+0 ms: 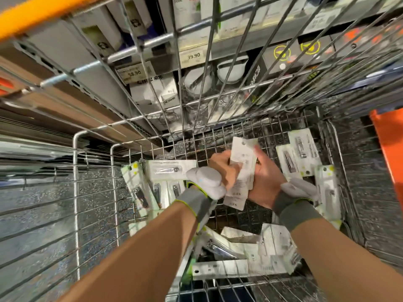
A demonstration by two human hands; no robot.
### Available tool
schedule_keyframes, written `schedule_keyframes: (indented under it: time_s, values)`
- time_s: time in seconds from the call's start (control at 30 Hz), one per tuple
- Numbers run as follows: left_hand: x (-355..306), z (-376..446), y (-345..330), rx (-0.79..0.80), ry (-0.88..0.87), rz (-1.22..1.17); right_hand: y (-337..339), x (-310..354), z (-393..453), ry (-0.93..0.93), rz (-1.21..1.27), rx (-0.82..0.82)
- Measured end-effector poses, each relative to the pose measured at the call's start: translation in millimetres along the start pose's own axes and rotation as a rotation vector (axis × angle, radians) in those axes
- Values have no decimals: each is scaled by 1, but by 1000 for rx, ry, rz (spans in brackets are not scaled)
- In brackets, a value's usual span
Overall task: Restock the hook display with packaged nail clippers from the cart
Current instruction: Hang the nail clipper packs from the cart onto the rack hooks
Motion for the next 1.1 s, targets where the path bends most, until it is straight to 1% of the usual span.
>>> schedule_keyframes:
  time_s: [0.03, 0.07, 0.1, 0.17, 0.23, 0.27, 0.33, 0.37, 0.43, 0.5, 0.57, 0.63, 0.67, 0.7, 0.73, 0.83, 0.87, 0.9, 0.93, 0.97, 1.0, 1.03, 1.1]
  values:
    - [0, 1, -1, -21, -18, 32, -6, -6, -2, -72, 87, 57]
    - [-4, -2, -3, -31, -26, 55, -6, -5, -2, -64, 77, 79]
    - [-6, -4, -4, -41, -27, 68, -7, -4, 0, -49, 5, 47]
    - [-9, -9, -2, -54, -13, 59, -4, -5, 3, -9, -42, 28]
    - [-7, -11, -3, -27, 15, 32, 12, -12, 11, -24, 9, -55]
    - [-7, -12, -1, -2, 23, 62, 15, -11, 11, -26, 1, -84]
    - [-8, -12, 4, 59, 30, 117, 7, -10, 6, -59, -3, -18]
    - [-8, -12, 6, 92, 32, 110, -1, -10, 4, -70, 23, 50]
    - [-9, -10, 10, 137, 43, 56, -5, -9, 4, -90, 85, 95]
    - [-11, -9, 18, 160, 59, 33, -12, -10, 2, -110, 113, 127]
    - [-8, -7, 24, 204, 82, 48, -15, -12, -1, -135, 71, 153]
    - [-4, -8, 28, 238, 99, 121, -14, -13, -2, -147, 5, 147]
    - [-2, -9, 30, 248, 109, 142, -11, -14, -2, -145, -25, 113]
    - [0, -9, 32, 253, 122, 129, -8, -17, -1, -157, -36, 72]
    - [3, -8, 35, 246, 149, 59, -6, -19, -3, -179, -34, 33]
    - [3, -8, 49, 192, 248, -282, -2, -15, -4, -160, 47, -72]
    - [3, -8, 53, 183, 260, -315, -2, -14, -6, -163, 57, -94]
    - [4, -5, 57, 152, 249, -299, -3, -16, -6, -164, 57, -108]
    - [4, -2, 65, 91, 218, -225, -1, -16, -5, -149, 55, -120]
    - [5, 2, 74, 4, 176, -97, 1, -15, -4, -132, 50, -150]
    - [4, 6, 86, -90, 110, 85, 2, -15, -5, -126, 61, -173]
    - [2, 9, 94, -136, 19, 342, 4, -15, -4, -130, 73, -189]
    - [6, 12, 91, -64, -127, 898, 8, -14, -6, -147, 103, -231]
Point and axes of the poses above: each hand's wrist, its own z-axis towards the middle knuckle, its own y-axis out of the back of the hand, x = y × z, the point moved 9 cm from there along z, towards the middle knuckle, and after that the axes turned 7 degrees about -x, right-handed, at the moved point
